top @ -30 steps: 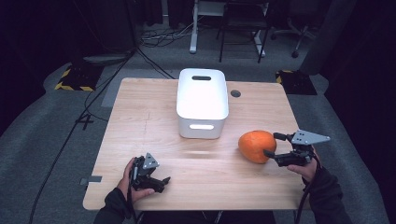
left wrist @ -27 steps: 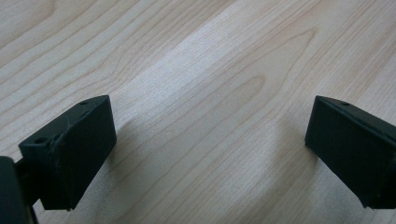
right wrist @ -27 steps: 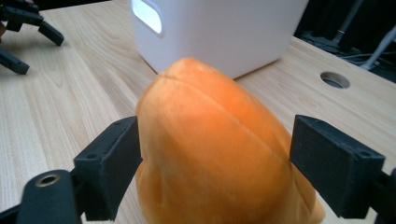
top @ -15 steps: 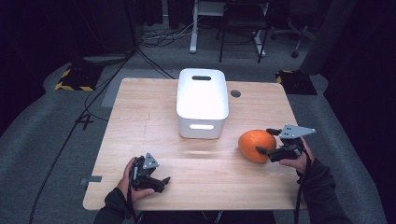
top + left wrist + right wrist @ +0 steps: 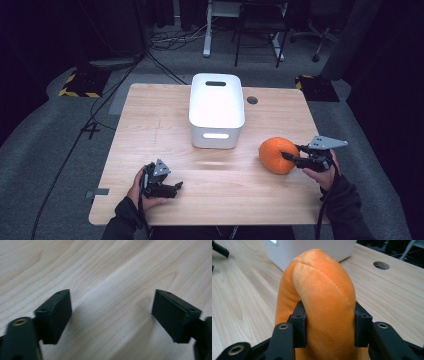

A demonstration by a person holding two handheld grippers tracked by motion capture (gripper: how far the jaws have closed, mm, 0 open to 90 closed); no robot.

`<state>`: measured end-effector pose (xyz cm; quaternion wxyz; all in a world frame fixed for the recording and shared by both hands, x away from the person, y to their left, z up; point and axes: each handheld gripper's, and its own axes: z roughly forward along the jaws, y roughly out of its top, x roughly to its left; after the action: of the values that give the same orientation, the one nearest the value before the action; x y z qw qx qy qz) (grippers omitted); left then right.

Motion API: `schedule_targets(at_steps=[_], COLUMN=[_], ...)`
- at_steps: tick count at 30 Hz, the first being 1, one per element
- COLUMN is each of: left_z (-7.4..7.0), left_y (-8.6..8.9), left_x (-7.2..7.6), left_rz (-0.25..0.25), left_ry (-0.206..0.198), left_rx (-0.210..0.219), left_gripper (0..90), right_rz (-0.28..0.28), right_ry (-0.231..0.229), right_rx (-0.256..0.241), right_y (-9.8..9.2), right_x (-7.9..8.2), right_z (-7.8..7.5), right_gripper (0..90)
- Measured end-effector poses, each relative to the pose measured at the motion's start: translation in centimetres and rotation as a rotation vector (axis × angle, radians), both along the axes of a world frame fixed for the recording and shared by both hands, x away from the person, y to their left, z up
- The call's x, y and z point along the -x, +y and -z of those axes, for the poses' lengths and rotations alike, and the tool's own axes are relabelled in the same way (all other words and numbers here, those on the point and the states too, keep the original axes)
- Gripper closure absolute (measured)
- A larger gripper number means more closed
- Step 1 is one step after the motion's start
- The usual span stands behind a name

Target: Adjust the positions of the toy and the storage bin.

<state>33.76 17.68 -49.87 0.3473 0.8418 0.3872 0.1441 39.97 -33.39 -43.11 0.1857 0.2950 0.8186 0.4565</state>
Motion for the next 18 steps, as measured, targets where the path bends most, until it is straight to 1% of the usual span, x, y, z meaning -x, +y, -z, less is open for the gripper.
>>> schedule_targets(at_steps=[1, 2, 3, 4, 5, 6, 7, 8, 9, 10, 11, 13, 14, 15, 16, 17, 18], left_z=[-0.5, -1.0, -1.3, -2.0, -2.4, -3.0, -3.5, -4.2, -4.9, -5.4, -6.0, -7.0, -7.0, -8.0, -8.5, -8.8, -8.8], left_y=[0.0, -0.2, -0.2, -0.4, -0.6, -0.8, -1.1, -1.3, -1.7, -2.0, -2.3, -2.8, -2.8, -3.5, -3.9, -4.2, -4.2], left_x=[-0.3, -0.6, -0.7, -0.9, -1.1, -1.4, -1.7, -2.0, -2.3, -2.5, -2.8, -3.3, -3.3, -3.8, -4.0, -4.2, -4.2], left_rz=[-0.009, -0.011, -0.006, -0.008, -0.007, -0.01, -0.006, 0.004, 0.002, 0.006, 0.008, 0.031, 0.031, 0.033, 0.04, 0.042, 0.042], left_ry=[-0.021, -0.049, -0.057, -0.093, -0.101, -0.119, -0.128, -0.152, -0.162, -0.18, -0.196, -0.214, -0.214, -0.247, -0.257, -0.259, -0.259], left_rx=[0.016, 0.028, 0.037, 0.039, 0.056, 0.059, 0.073, 0.072, 0.088, 0.09, 0.099, 0.118, 0.118, 0.121, 0.134, 0.144, 0.144], left_gripper=[20.6, 19.7, 19.8, 21.3, 22.2, 22.2, 22.7, 22.8, 23.1, 23.3, 23.4, 23.8, 23.8, 24.2, 24.2, 24.7, 24.9], right_rz=[0.026, 0.039, 0.054, 0.062, 0.072, 0.077, 0.082, 0.091, 0.099, 0.101, 0.11, 0.11, 0.11, 0.118, 0.118, 0.124, 0.128], right_ry=[0.001, 0.0, 0.001, 0.003, 0.002, -0.002, -0.006, -0.006, -0.002, -0.007, -0.002, -0.002, -0.002, 0.002, 0.001, 0.001, 0.007], right_rx=[-0.028, -0.038, -0.046, -0.051, -0.054, -0.052, -0.052, -0.054, -0.057, -0.054, -0.062, -0.061, -0.061, -0.066, -0.063, -0.063, -0.068], right_y=[-0.5, -0.6, -0.8, -0.9, -1.1, -1.2, -1.3, -1.3, -1.4, -1.6, -1.7, -2.0, -2.0, -2.2, -2.3, -2.5, -2.5], right_x=[0.1, 0.1, 0.1, 0.2, 0.3, 0.3, 0.4, 0.4, 0.5, 0.5, 0.5, 0.5, 0.5, 0.5, 0.5, 0.6, 0.6], right_z=[0.2, 0.2, 0.2, 0.3, 0.3, 0.3, 0.3, 0.3, 0.3, 0.3, 0.4, 0.4, 0.4, 0.5, 0.5, 0.5, 0.5], right_gripper=[56.8, 56.8, 56.9, 56.9, 56.8, 56.9, 56.8, 56.8, 56.8, 56.7, 56.6, 56.5, 56.5, 56.2, 56.0, 55.7, 55.6])
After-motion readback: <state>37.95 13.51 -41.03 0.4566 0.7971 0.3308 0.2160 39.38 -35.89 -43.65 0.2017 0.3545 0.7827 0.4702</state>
